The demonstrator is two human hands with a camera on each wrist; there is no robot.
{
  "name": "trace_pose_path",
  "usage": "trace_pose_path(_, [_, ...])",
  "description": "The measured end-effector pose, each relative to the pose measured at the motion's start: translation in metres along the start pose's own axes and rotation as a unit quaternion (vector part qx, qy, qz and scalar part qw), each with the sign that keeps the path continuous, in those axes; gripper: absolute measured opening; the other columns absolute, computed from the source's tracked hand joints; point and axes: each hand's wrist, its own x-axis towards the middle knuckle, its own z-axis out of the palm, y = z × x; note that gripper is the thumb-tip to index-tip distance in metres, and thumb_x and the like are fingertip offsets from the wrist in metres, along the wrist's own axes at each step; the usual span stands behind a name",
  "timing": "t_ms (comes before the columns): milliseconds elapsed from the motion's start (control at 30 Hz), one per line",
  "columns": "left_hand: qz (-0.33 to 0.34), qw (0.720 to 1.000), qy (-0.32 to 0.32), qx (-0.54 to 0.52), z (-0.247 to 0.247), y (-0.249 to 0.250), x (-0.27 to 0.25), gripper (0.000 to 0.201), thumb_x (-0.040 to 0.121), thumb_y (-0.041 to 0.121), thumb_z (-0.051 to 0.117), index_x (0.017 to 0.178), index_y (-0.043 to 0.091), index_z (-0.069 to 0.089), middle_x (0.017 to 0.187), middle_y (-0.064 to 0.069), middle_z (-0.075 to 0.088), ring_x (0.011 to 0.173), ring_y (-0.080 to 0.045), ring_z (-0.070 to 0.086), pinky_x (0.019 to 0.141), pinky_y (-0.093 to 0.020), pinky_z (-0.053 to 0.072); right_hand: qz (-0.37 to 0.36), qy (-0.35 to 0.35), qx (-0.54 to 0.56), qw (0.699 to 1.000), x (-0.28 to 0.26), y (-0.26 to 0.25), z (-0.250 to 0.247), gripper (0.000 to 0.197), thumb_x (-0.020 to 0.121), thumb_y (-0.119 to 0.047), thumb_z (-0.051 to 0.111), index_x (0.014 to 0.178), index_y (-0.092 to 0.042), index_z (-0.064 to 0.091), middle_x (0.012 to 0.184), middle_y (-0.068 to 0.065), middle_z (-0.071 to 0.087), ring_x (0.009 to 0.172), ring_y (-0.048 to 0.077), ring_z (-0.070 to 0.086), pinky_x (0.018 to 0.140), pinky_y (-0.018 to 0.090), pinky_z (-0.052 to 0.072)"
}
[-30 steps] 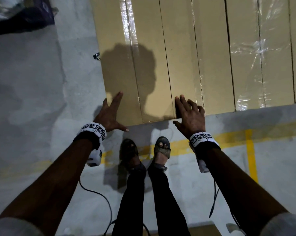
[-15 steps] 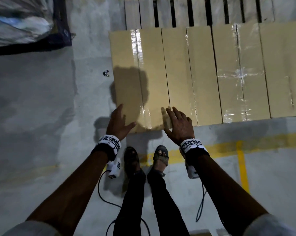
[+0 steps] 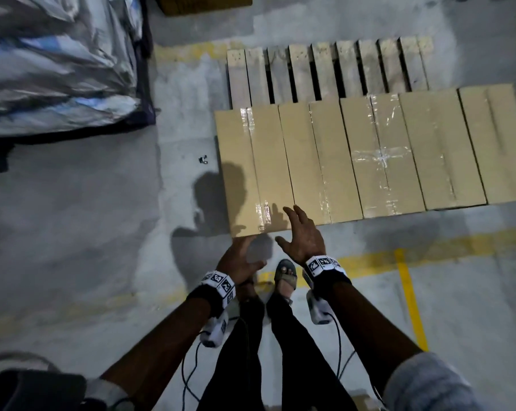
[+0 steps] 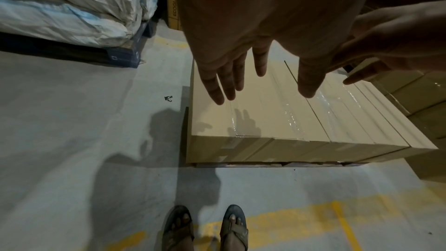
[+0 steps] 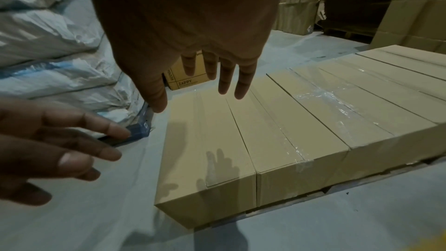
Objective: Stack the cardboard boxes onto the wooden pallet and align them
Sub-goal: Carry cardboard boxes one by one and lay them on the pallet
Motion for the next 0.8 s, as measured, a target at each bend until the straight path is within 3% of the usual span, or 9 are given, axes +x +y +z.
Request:
trace_pose_path(200, [-0.007,1.0,0.009,-0.01,-0.039,0.03,-0.051,0.068,0.085,0.038,0.082,0.143,0.015,0.056,0.144,-0.009,0.058,0.132,-0.028,0.055,0.105,-0.036,0.046,0.004,0.034,0.044,0.998,-0.048,-0.019,-0.042,0.079,0.09,-0.036,0.075,0.158,-0.022,0.036,0.168,0.009,0.025,0.14,0.038,0.044,0.103,0.049,0.048])
trace_pose_path(367, [-0.009,0.997,0.068,-0.03,-0.067,0.051,-0.079,0.059,0.088,0.033,0.082,0.138,0.012,0.059,0.134,-0.013,0.065,0.124,-0.029,0.061,0.098,-0.03,0.047,0.019,0.077,0.084,0.993,-0.071,-0.015,-0.076,0.077,0.089,-0.035,0.077,0.155,-0.02,0.04,0.166,0.011,0.028,0.144,0.036,0.041,0.112,0.046,0.042])
trace_pose_path(533, [-0.006,0.991,0.119,-0.054,-0.086,0.06,-0.092,0.055,0.087,0.035,0.083,0.134,0.016,0.062,0.132,-0.006,0.067,0.116,-0.022,0.062,0.093,-0.024,0.045,0.016,0.108,0.114,0.987,-0.078,-0.007,-0.092,0.074,0.09,-0.034,0.077,0.153,-0.015,0.043,0.162,0.013,0.033,0.146,0.033,0.038,0.114,0.044,0.037])
trace_pose_path(800, [0.022,0.988,0.138,-0.063,-0.134,0.047,-0.096,0.041,0.085,0.032,0.085,0.121,0.023,0.068,0.115,-0.005,0.071,0.105,-0.023,0.067,0.095,-0.036,0.054,0.033,0.083,0.13,0.987,-0.076,-0.037,-0.088,0.072,0.089,-0.033,0.078,0.15,-0.014,0.045,0.156,0.012,0.039,0.135,0.035,0.048,0.106,0.04,0.042])
